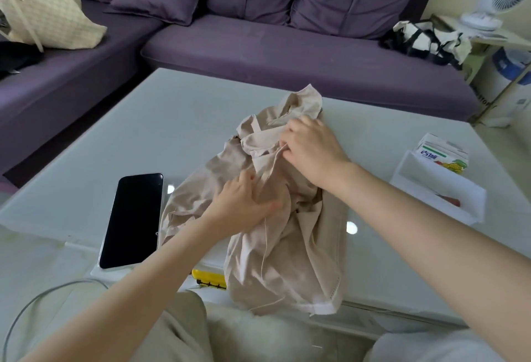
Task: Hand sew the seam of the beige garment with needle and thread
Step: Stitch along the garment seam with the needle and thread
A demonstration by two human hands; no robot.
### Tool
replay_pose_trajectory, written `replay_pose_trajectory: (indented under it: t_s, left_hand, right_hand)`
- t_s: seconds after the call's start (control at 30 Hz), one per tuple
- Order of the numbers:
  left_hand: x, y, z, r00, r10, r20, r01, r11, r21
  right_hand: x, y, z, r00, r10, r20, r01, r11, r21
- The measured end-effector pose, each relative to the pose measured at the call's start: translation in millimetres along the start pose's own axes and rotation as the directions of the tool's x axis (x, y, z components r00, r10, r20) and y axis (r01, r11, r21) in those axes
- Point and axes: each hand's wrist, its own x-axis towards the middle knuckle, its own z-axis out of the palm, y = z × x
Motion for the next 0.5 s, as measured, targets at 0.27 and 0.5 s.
replay_pose_trajectory:
  t_s: [0.27, 0.5]
  left_hand:
    - [37.9, -14.2, -52.2, 0.972, -0.195, -0.128, 0.218, 0.955, 0.200]
    - [59.4, 13.7, -98.8, 0.860, -0.077, -0.505, -0.021, 0.983, -0.184]
  right_hand:
    - [2.5, 45.5, -21.2, 0.929, 0.369, 0.024, -0.368, 0.929, -0.039]
    - [0.5, 80.1, -14.1, 0.765, 0.644, -0.016, -0.588, 0.707, 0.393]
